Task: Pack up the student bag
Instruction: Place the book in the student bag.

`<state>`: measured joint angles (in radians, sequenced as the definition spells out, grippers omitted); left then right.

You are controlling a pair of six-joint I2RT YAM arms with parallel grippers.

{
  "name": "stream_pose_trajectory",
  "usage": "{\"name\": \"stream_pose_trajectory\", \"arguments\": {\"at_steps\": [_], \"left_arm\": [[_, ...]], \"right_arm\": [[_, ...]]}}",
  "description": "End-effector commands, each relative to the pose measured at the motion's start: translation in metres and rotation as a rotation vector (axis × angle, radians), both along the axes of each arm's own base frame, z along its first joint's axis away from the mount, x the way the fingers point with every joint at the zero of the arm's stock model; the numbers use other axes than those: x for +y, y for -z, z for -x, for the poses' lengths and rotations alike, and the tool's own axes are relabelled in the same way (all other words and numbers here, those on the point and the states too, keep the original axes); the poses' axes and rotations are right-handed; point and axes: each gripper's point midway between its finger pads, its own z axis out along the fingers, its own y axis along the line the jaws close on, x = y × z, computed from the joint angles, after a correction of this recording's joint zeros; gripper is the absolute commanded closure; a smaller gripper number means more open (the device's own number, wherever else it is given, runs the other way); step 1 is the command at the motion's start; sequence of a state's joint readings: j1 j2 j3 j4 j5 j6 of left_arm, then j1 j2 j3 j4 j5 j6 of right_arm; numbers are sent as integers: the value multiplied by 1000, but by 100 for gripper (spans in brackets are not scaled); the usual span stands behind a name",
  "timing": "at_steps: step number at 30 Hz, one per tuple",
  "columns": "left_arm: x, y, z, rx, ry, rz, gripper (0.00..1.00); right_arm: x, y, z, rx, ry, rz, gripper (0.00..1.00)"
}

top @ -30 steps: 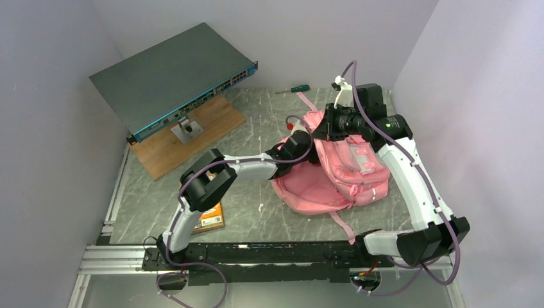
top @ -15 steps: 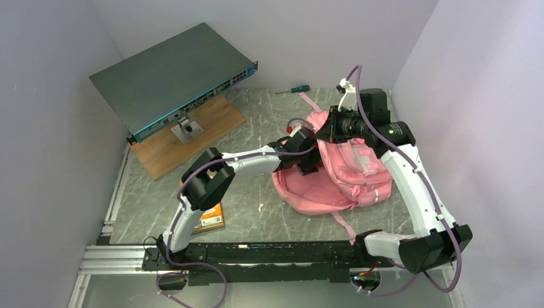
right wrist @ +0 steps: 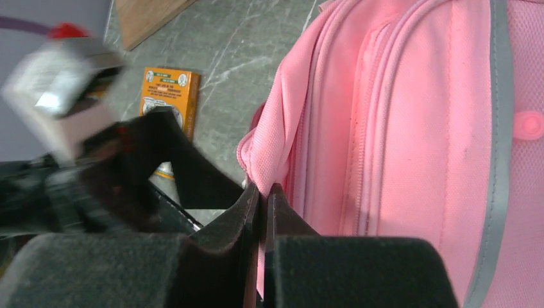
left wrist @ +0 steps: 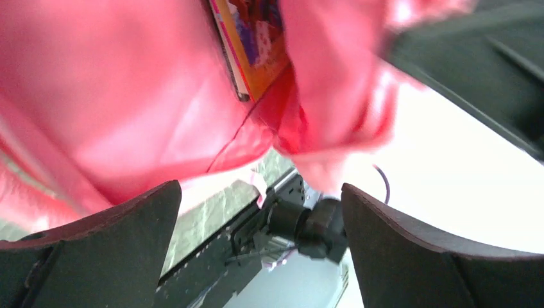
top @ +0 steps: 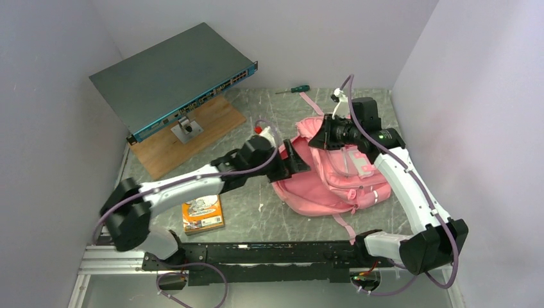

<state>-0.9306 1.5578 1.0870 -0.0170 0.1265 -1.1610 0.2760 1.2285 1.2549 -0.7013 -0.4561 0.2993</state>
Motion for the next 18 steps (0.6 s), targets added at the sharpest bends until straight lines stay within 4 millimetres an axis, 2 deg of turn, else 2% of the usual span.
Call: {"name": "stream_pose_trajectory", "arguments": {"at_steps": [1, 2, 5, 9, 11, 15, 18], "left_arm": [[37, -61, 14, -277, 39, 64, 0], [50, -67, 18, -328, 35, 48, 0], [98, -61, 29, -407, 2, -88, 0], [181, -18, 35, -388, -142, -380, 0], [223, 5, 40, -343, -228, -528, 0], [294, 39, 55, -243, -406, -725, 0], [329, 38, 68, -179, -553, -739, 0]], "right_arm": [[7, -17, -16, -106, 26, -80, 91], [7, -10, -17, -91, 27, -79, 88], [11, 9, -16, -38, 17, -79, 72], [16, 25, -14, -35, 34, 21, 52], [23, 25, -14, -66, 52, 94, 43], [63, 14, -4, -144, 26, 152, 34], [117, 16, 12, -186, -64, 86, 30]]}}
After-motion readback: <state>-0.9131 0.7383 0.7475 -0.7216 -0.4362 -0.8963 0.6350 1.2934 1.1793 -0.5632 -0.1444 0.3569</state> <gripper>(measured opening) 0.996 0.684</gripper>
